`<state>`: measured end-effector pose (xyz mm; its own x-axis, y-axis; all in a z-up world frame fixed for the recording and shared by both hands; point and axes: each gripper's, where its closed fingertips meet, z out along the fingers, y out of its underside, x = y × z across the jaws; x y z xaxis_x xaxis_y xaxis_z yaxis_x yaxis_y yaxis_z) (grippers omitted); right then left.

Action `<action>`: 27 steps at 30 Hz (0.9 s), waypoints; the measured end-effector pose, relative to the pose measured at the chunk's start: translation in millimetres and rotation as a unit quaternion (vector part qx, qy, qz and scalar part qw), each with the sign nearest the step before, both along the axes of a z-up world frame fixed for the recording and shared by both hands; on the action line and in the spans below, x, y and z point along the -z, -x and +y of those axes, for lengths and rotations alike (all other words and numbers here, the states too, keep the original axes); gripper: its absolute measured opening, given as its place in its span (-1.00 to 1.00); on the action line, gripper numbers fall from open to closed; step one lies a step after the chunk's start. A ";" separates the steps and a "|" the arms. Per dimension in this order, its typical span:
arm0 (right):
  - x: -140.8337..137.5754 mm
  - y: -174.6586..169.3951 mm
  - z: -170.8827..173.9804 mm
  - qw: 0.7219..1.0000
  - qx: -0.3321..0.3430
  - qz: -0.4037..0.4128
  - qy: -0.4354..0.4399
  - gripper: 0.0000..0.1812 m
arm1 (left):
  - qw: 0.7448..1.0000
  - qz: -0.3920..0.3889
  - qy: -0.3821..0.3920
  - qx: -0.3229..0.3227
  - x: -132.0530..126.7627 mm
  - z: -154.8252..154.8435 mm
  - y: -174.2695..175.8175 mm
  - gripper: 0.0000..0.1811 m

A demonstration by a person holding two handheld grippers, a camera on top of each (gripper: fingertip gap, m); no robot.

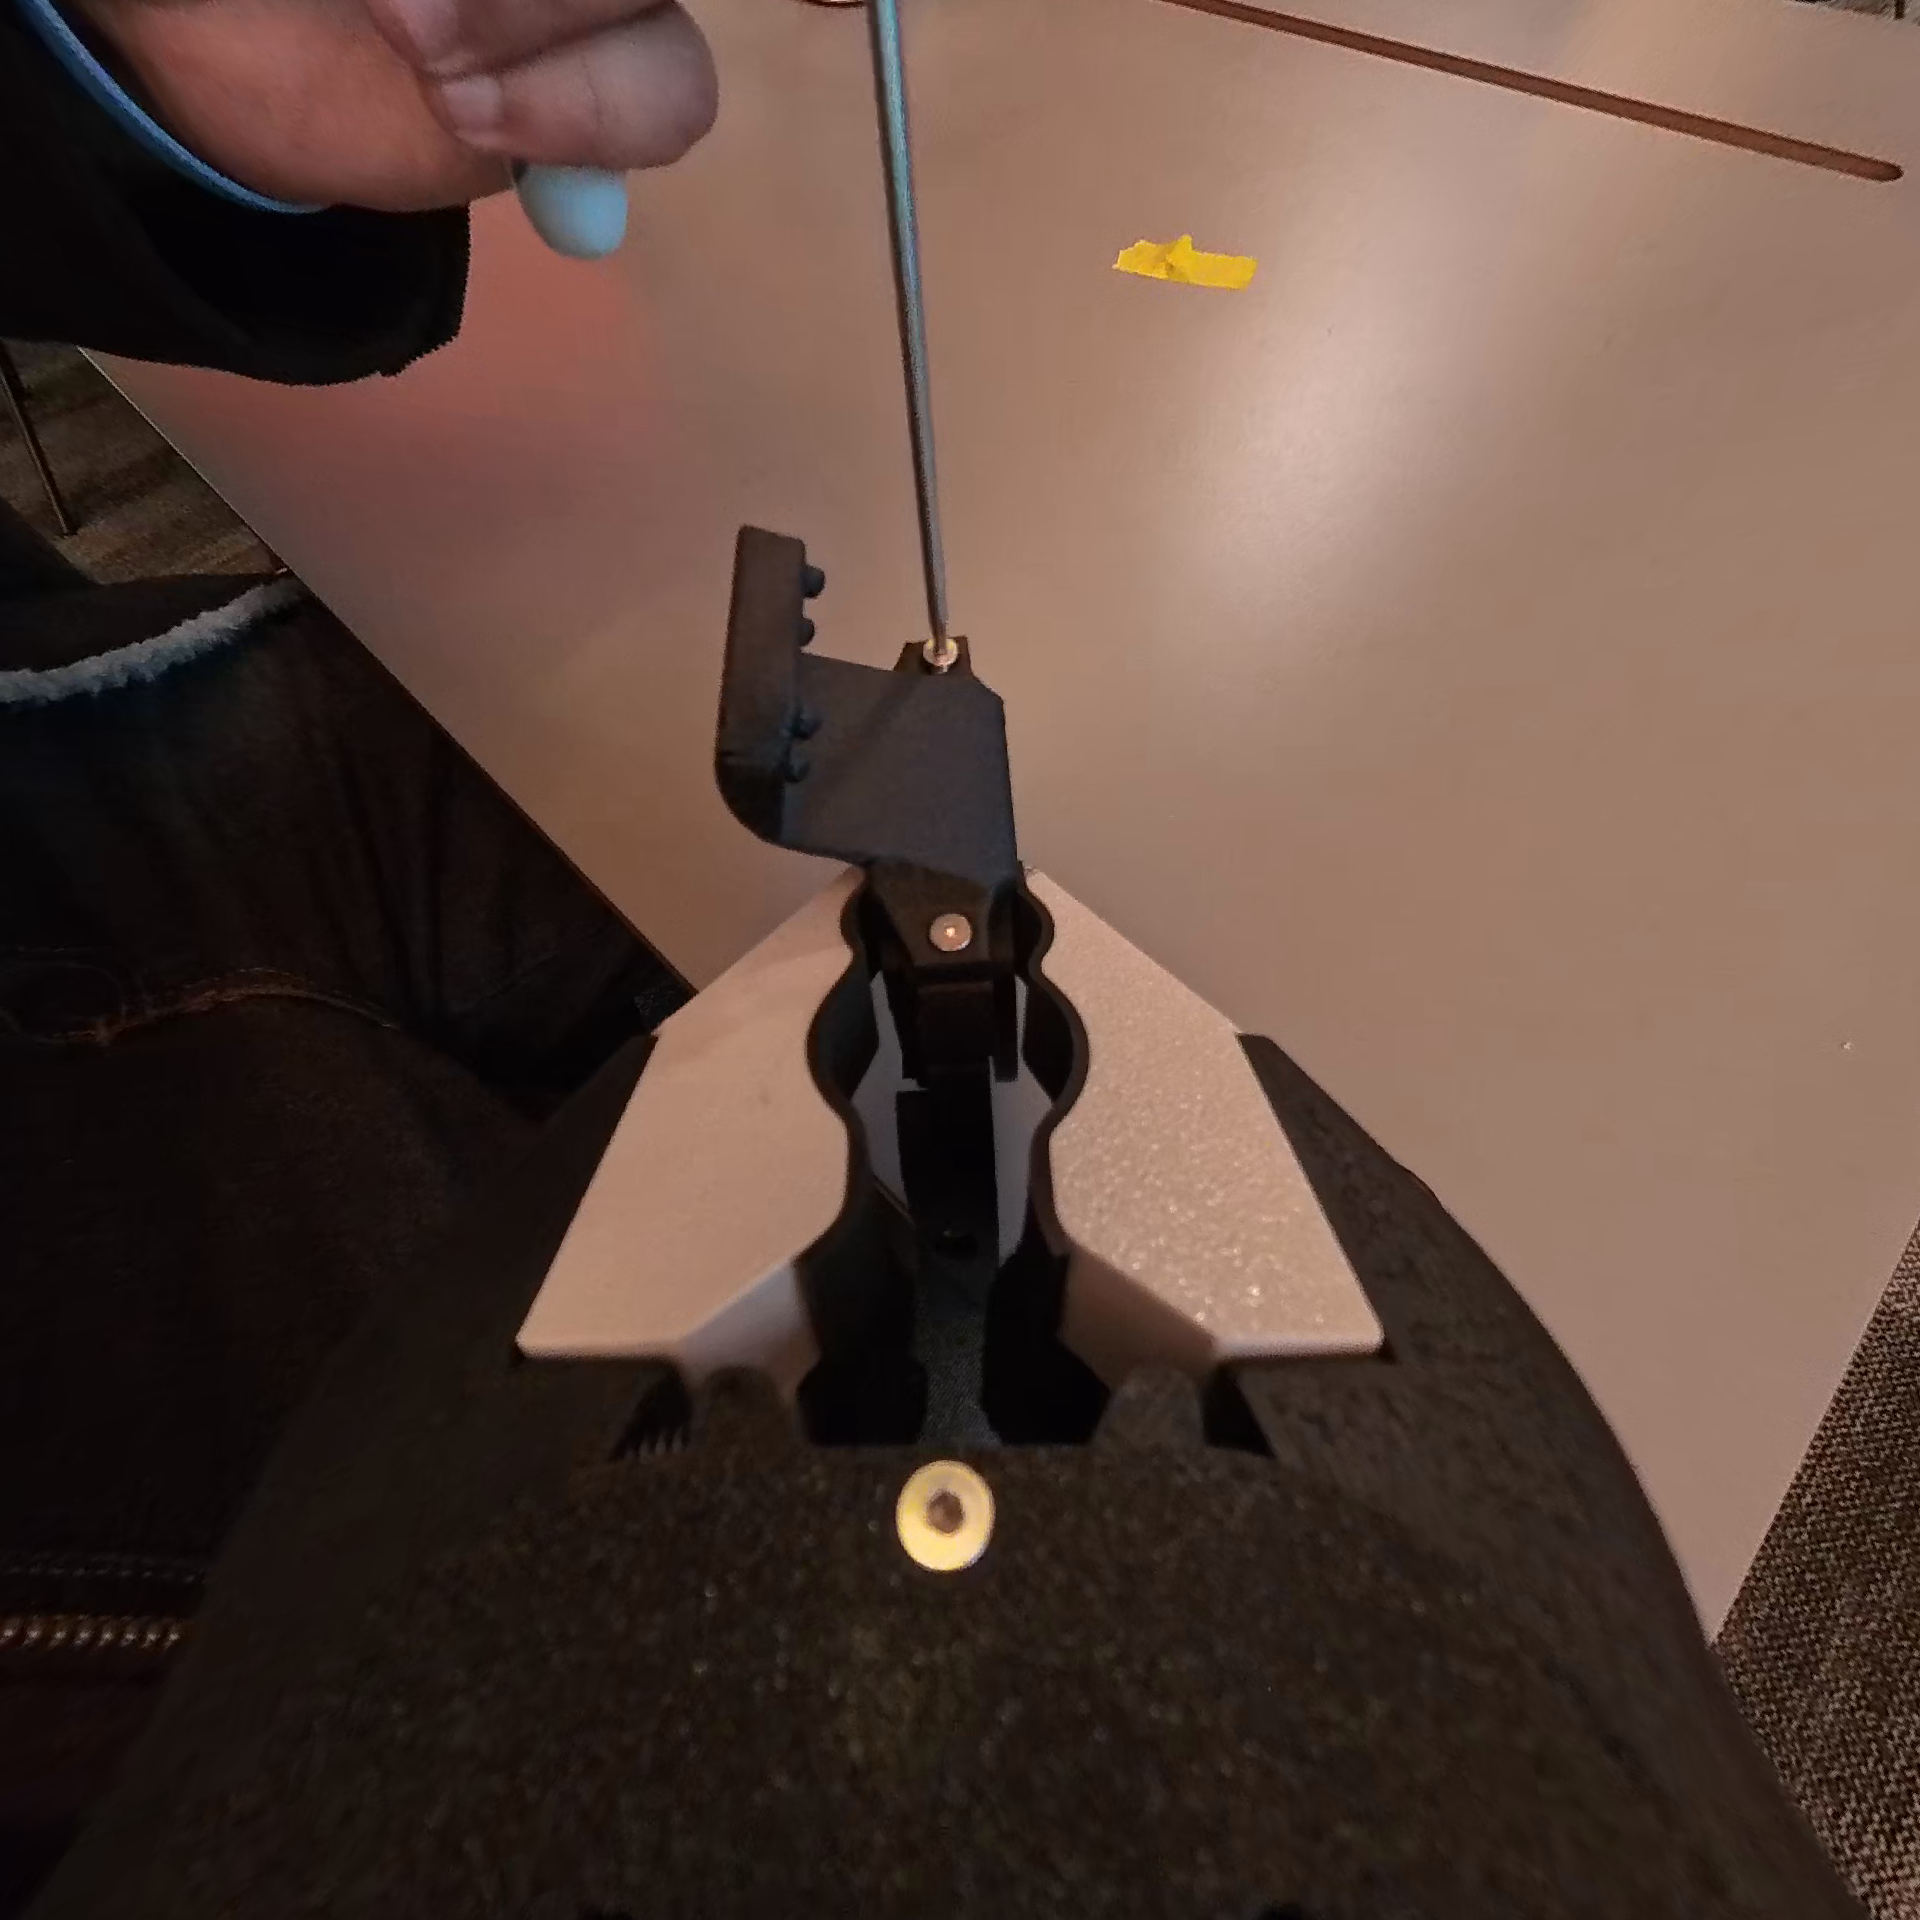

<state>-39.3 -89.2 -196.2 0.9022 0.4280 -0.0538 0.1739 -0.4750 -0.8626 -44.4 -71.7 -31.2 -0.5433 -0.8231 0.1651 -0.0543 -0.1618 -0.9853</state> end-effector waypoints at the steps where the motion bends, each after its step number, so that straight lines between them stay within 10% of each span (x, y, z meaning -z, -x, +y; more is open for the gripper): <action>1: 0.0 0.1 0.0 1.000 0.000 0.000 0.000 -0.76 | 1.000 -0.001 0.000 -0.001 -0.5 -0.1 -0.1 -0.77; 11: 0.2 0.3 0.1 1.000 -0.001 -0.005 0.000 -0.76 | 0.999 0.003 -0.018 0.027 0.0 -4.3 -0.1 -0.77; 22: 0.5 1.6 -0.7 1.000 -0.006 -0.017 0.001 -0.76 | 0.932 0.024 -0.048 0.358 0.7 -28.9 1.8 -0.77; 27: 0.2 0.6 0.1 1.000 -0.003 -0.009 0.001 -0.76 | 0.911 0.018 -0.021 0.412 -0.1 -19.7 -5.2 -0.76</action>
